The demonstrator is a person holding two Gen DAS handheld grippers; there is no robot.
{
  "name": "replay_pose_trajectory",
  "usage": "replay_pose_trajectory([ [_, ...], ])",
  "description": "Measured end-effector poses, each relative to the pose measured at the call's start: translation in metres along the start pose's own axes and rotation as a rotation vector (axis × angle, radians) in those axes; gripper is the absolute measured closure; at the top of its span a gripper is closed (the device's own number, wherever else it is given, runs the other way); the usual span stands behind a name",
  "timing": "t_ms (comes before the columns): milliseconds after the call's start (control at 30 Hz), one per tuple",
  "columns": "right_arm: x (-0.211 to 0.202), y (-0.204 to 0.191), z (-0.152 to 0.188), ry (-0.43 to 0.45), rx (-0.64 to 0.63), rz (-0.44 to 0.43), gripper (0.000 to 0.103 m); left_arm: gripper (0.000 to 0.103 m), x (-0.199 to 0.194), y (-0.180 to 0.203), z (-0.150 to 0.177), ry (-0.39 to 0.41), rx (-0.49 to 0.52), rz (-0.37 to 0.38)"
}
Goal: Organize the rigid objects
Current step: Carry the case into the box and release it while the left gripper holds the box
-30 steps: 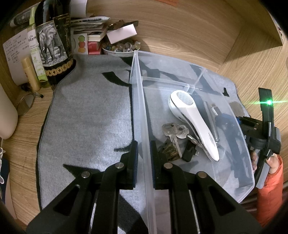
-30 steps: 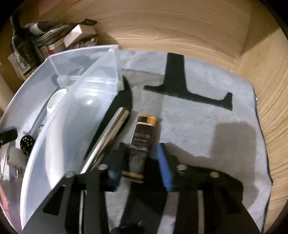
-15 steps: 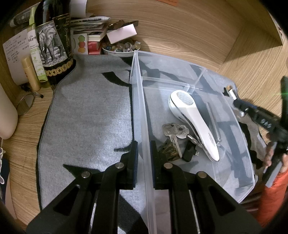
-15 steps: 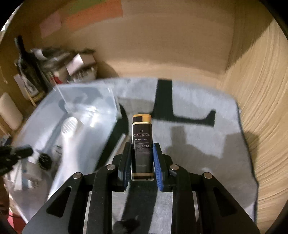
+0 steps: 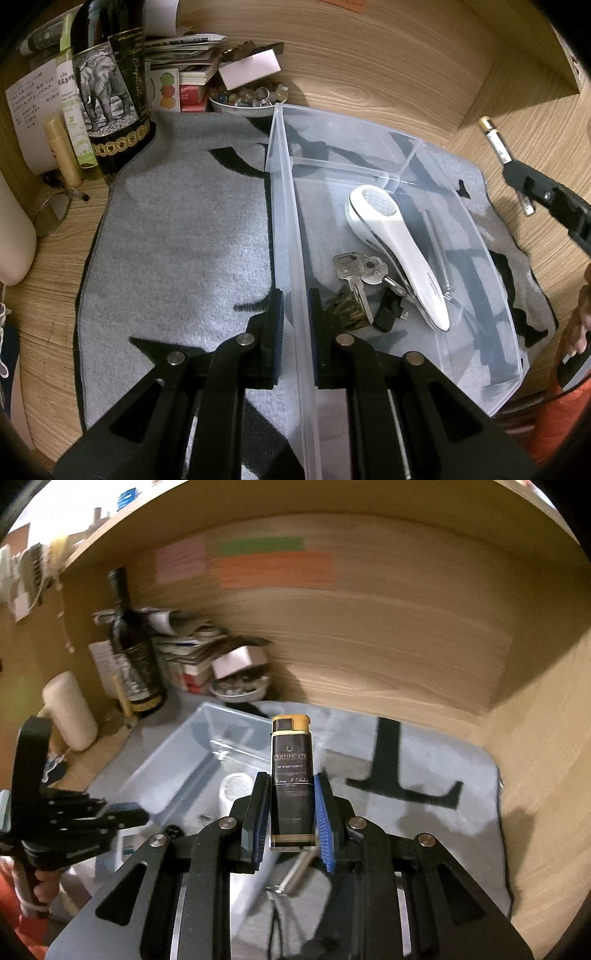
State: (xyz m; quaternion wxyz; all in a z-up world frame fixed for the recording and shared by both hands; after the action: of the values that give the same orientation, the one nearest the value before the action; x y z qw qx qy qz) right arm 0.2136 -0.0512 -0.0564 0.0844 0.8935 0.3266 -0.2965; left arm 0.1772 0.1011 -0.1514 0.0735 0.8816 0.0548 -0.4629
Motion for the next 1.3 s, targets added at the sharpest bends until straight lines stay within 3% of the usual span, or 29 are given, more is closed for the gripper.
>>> replay_pose_trajectory([
  [433, 0.046, -0.055, 0.030, -0.161, -0.129, -0.095, 0.082, 0.091, 0.000, 0.000, 0.000, 0.000, 0.000, 0.000],
  [767, 0.065, -0.070, 0.051, -0.286, -0.172, -0.132, 0.081, 0.091, 0.000, 0.000, 0.000, 0.000, -0.001, 0.001],
  [1100, 0.066, -0.071, 0.054, -0.296, -0.163, -0.144, 0.081, 0.091, 0.000, 0.000, 0.000, -0.001, -0.002, 0.001],
  [1300, 0.056, -0.071, 0.045, -0.245, -0.155, -0.142, 0.068, 0.091, 0.000, 0.001, -0.001, -0.002, -0.002, 0.002],
])
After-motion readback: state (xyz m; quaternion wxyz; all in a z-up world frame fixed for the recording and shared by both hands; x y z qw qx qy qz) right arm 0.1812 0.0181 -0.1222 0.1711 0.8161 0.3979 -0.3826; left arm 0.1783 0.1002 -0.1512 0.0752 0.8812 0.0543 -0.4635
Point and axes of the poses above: each gripper's, at about its wrist camera, not at the fingertips, and x roughly the way its jaws point, y to its right, z to its underside, the point moved 8 cm from there along x, roughly the way its jaws point, and after that the axes turned 9 degrees about -z, right-handed, at the moved point
